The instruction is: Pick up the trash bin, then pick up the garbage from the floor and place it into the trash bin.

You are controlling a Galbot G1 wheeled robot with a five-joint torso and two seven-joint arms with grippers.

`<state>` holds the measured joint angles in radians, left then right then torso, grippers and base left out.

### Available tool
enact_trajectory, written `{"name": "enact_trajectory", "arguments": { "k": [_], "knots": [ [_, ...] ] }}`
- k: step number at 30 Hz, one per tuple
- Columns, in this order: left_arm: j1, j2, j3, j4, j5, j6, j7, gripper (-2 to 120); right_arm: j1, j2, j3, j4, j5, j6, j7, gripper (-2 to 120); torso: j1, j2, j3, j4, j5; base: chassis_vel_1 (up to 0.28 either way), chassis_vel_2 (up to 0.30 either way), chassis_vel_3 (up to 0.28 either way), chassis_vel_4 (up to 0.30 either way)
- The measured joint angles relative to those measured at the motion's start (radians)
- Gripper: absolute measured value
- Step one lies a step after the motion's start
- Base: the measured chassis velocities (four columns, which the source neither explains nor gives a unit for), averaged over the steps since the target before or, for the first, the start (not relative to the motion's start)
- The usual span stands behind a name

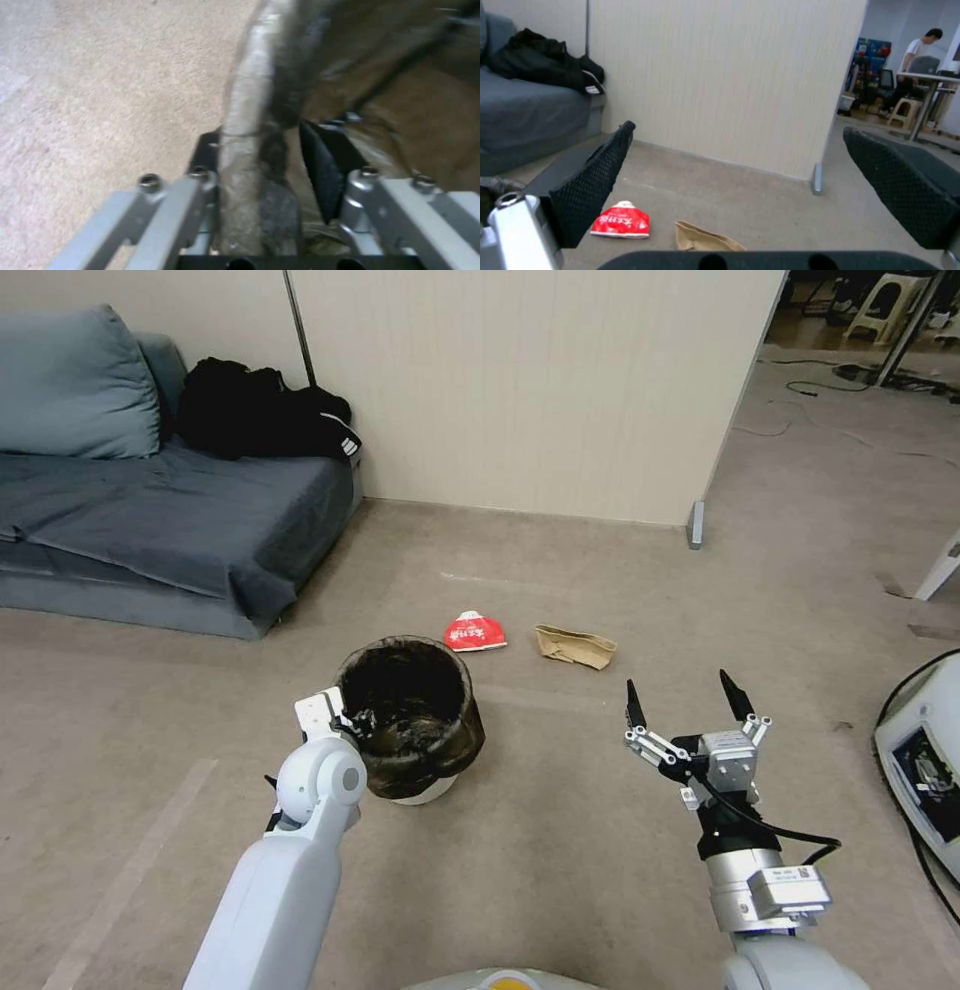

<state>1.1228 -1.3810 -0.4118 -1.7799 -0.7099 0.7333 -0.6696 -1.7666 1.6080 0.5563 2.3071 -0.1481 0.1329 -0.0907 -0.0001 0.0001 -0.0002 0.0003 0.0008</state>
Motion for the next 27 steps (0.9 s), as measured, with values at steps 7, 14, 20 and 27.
{"name": "enact_trajectory", "arguments": {
  "k": [7,14,20,27],
  "knots": [
    [0.010,-0.012,0.002,-0.005,0.001,-0.001,-0.018,9,-0.002,0.000,0.000,0.005,-0.003,0.000,0.003,100,0.000,0.000,0.000,0.0002,0.0002,0.000,0.000,0.000,0.000],
    [0.027,-0.024,-0.004,-0.012,0.011,-0.001,-0.033,5,-0.002,0.000,-0.001,0.010,-0.022,0.005,0.008,100,0.000,0.000,0.000,-0.0001,-0.0008,0.000,0.000,0.000,0.000],
    [0.032,-0.040,-0.010,-0.020,0.027,0.000,-0.043,5,0.012,0.000,0.016,0.018,-0.113,0.035,-0.003,100,0.000,0.000,0.000,-0.0004,-0.0008,0.000,0.000,0.000,0.000],
    [0.040,-0.061,-0.018,-0.042,0.043,0.003,-0.075,1,0.012,0.000,0.016,0.020,-0.117,0.037,-0.003,100,0.000,0.000,0.000,-0.0006,-0.0016,0.000,0.000,0.000,0.000]
  ]
}}
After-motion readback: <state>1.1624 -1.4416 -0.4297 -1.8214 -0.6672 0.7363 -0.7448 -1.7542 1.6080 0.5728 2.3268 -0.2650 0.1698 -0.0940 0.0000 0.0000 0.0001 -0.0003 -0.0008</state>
